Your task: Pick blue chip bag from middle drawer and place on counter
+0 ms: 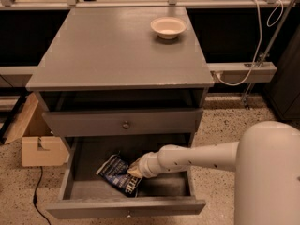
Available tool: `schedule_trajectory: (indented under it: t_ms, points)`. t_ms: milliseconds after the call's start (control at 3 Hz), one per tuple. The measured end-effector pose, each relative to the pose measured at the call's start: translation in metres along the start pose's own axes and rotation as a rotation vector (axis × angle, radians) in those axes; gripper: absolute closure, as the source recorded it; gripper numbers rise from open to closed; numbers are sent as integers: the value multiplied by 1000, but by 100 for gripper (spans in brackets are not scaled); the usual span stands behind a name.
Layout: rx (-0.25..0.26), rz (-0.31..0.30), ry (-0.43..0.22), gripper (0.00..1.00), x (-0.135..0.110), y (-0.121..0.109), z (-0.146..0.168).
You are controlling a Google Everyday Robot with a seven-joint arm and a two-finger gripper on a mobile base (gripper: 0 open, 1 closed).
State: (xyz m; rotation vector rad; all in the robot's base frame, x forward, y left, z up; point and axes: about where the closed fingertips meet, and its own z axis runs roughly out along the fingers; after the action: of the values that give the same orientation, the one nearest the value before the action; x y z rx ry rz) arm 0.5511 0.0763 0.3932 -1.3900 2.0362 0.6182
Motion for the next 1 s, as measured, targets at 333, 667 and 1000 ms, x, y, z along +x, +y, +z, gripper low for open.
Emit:
schedule_trajectory:
  t_ms: [333, 667, 1000]
  points:
    - [-9, -57, -53, 100, -15, 17, -17]
    - [1, -85, -135, 100, -25, 26, -46]
    - [16, -123, -229, 100, -32, 38, -88]
